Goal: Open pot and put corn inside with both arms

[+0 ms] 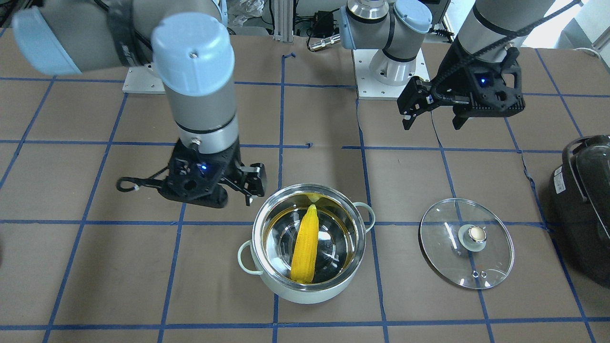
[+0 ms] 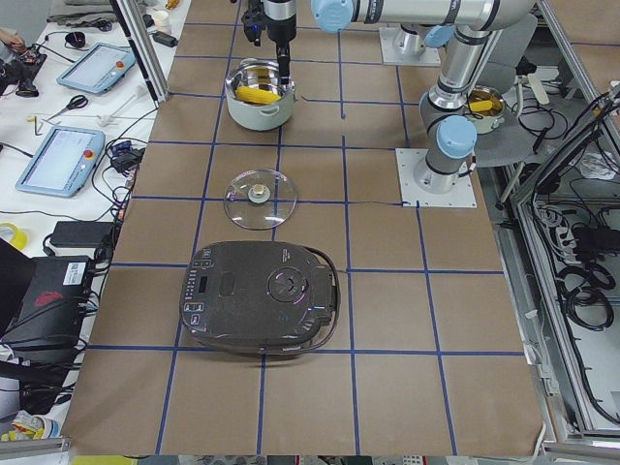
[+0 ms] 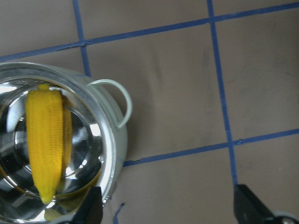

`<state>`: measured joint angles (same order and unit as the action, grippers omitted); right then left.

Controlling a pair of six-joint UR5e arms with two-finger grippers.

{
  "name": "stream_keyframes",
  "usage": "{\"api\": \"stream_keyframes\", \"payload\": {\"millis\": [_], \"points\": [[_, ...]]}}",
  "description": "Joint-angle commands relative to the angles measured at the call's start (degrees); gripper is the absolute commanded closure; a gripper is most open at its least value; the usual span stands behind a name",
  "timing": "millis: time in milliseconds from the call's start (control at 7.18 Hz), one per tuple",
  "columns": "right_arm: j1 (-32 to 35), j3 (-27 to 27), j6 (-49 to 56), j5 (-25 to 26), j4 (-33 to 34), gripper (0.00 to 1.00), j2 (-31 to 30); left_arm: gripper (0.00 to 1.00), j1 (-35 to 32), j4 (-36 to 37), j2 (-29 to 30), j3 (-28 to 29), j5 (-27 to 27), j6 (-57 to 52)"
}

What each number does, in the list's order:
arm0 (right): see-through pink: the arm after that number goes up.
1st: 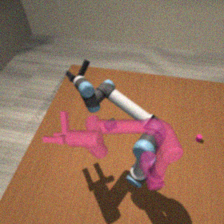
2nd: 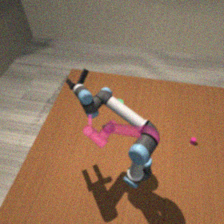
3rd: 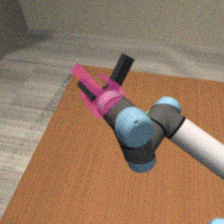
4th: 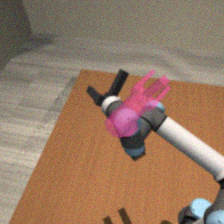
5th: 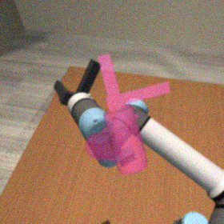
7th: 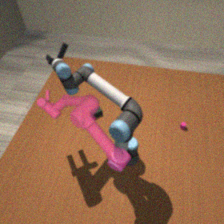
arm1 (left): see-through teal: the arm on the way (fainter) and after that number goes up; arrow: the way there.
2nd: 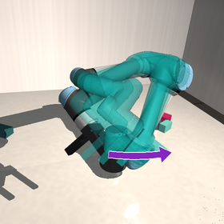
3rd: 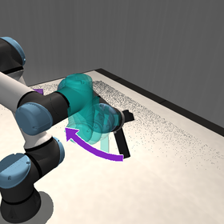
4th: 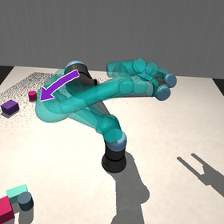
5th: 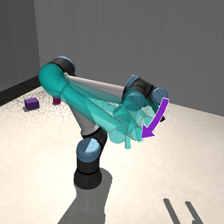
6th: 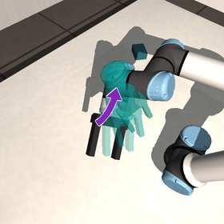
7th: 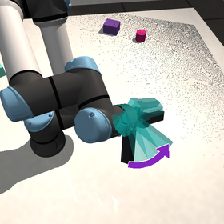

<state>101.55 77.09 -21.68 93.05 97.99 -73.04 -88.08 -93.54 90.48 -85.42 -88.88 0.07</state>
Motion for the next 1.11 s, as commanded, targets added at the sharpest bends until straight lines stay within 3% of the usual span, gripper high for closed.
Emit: {"api": "stream_keyframes", "payload": {"millis": [0,278,557,975], "points": [[-7.0,5.0,5.8,0.2,-6.2,0.0,-7.4,0.0,-2.0,0.2,-1.1,-0.5,-0.1,0.0],[-9.3,8.4,12.5,0.4,-7.3,0.0,-11.8,0.01,-2.1,0.2,-1.3,-0.6,-0.1,0.6],[-9.6,10.9,12.7,-0.2,-9.3,0.0,-16.0,0.01,-2.1,2.7,-1.5,-0.6,-0.3,3.6],[-10.6,11.0,20.2,-0.3,-10.2,0.0,-16.5,0.02,-2.1,3.4,-1.7,-1.1,-0.7,4.7]]}}
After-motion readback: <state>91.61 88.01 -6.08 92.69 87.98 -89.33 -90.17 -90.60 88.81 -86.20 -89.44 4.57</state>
